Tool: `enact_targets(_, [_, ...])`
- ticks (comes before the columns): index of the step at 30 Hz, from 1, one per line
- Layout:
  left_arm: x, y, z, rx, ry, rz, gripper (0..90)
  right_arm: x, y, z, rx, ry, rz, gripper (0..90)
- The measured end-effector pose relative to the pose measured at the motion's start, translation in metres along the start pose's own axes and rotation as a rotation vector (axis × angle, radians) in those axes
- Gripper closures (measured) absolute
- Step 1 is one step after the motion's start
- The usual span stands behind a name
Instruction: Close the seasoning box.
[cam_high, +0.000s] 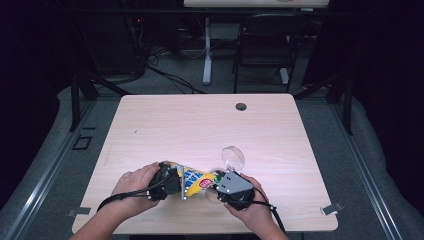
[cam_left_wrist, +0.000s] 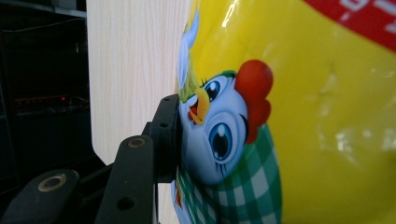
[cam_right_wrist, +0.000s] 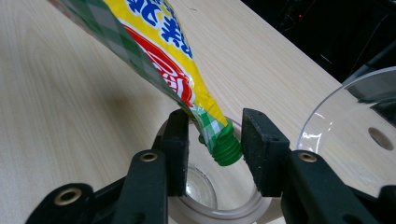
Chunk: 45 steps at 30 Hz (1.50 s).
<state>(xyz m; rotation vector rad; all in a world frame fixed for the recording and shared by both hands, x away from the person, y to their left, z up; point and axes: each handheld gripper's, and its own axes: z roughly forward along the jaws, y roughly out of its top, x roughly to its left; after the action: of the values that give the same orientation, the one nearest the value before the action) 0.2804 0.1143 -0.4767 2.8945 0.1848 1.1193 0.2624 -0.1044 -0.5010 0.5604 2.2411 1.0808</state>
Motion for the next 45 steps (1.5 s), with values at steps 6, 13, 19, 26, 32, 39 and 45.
enact_targets(6, [0.0, 0.002, -0.002, 0.007, 0.024, 0.025, 59.8, 0.002, -0.001, 0.0, -0.003, 0.001, -0.011, 65.3])
enact_targets(13, [0.0, 0.004, -0.004, 0.017, 0.044, 0.042, 60.6, 0.004, -0.002, 0.001, -0.022, 0.004, -0.011, 68.7])
enact_targets(19, [-0.001, 0.005, -0.007, 0.028, 0.08, 0.071, 60.7, 0.004, -0.003, 0.001, -0.029, 0.012, 0.0, 68.9])
enact_targets(26, [-0.002, 0.005, -0.009, 0.039, 0.097, 0.084, 60.7, 0.005, -0.004, 0.002, -0.038, 0.012, 0.014, 69.1])
enact_targets(32, [-0.003, 0.007, -0.01, 0.052, 0.13, 0.121, 60.8, 0.006, -0.006, 0.003, -0.032, 0.011, 0.016, 69.2])
enact_targets(39, [-0.006, 0.01, -0.012, 0.062, 0.173, 0.139, 60.8, 0.006, -0.007, 0.004, -0.039, 0.015, 0.036, 69.4])
enact_targets(45, [-0.006, 0.013, -0.014, 0.079, 0.193, 0.172, 60.8, 0.006, -0.008, 0.004, -0.036, 0.018, 0.043, 69.5])
